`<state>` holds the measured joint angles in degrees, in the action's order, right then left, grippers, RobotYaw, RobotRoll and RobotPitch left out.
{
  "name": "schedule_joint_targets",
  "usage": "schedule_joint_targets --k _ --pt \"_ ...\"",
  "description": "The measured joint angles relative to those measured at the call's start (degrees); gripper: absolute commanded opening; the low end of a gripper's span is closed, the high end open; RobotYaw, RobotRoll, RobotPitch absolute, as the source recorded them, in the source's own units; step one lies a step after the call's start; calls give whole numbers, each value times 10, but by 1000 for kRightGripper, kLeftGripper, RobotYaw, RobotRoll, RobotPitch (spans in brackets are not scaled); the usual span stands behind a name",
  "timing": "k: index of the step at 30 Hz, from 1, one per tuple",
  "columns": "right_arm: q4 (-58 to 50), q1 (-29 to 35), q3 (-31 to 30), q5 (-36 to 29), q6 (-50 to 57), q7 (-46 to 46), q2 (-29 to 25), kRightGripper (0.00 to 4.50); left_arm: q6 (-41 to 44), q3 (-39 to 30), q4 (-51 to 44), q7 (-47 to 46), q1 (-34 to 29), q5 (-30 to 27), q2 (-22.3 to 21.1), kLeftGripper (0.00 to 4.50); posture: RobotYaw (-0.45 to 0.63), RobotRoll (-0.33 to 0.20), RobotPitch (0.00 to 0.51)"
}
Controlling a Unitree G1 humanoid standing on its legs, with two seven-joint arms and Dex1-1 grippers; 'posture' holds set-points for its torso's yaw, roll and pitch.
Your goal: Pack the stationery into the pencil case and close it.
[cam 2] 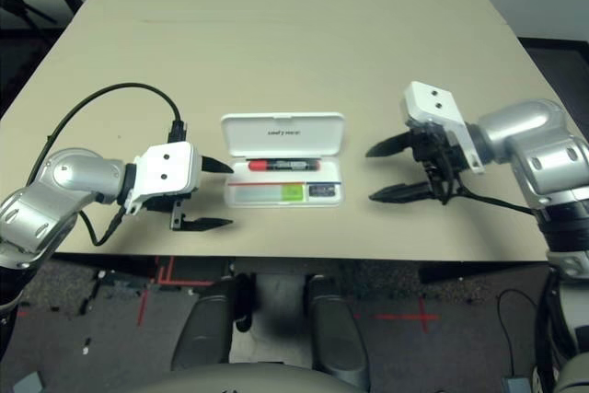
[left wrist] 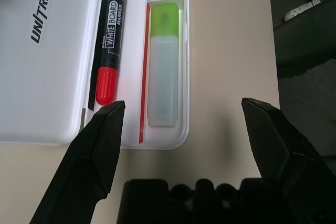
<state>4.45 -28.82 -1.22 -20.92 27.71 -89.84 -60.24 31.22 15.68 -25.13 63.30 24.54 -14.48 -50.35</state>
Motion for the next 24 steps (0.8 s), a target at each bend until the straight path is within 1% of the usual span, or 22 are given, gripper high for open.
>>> schedule_joint_targets --k 4,9,15,18,23,24 --pt "4 28 23 -10 3 5 -23 4431 0 -1 12 1 0 0 0 4500 30 0 186" --pt "6 63 43 -18 3 6 -33 4431 -10 -12 18 4 -7 0 -1 4500 23 0 186" --pt "1 72 46 -25 6 15 -34 4431 -22 -15 44 7 -16 1 -5 4500 22 0 186" --pt "-1 72 46 -29 6 20 -34 4500 -30 -17 70 11 -16 6 -13 3921 22 0 186" --pt "-5 73 46 -31 6 27 -33 4500 -34 -23 137 10 3 32 -29 2047 20 0 184" --pt "-5 73 46 -31 6 28 -33 4500 -37 -22 153 7 9 41 -29 1593 18 0 184"
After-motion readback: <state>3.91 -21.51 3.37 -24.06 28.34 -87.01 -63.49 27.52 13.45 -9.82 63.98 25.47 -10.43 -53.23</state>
